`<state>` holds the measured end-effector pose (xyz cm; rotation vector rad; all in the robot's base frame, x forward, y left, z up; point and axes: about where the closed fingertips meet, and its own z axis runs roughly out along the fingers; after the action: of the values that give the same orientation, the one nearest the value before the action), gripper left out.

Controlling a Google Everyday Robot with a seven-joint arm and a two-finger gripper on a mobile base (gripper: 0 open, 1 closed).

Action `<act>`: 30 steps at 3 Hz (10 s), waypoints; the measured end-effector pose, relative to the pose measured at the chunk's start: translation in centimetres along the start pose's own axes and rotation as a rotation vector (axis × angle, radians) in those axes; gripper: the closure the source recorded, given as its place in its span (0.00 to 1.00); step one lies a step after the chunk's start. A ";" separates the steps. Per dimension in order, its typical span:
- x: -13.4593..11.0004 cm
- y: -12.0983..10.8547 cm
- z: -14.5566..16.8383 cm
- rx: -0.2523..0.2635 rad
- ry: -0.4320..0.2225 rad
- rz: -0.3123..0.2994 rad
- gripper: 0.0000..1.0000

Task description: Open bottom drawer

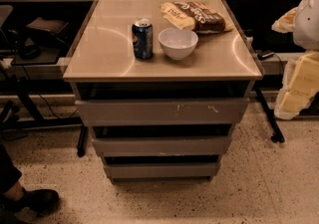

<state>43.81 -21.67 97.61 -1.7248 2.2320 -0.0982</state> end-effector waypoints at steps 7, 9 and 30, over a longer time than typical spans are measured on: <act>-8.0 13.9 33.0 -0.232 -0.453 -0.018 0.00; -7.8 13.7 34.9 -0.185 -0.424 -0.014 0.00; -0.5 8.5 83.4 -0.106 -0.333 0.332 0.00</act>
Offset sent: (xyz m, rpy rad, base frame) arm 0.0058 0.0084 -0.0378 0.0584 -0.1006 0.0321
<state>60.14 -7.34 16.66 -1.2794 2.2600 0.3615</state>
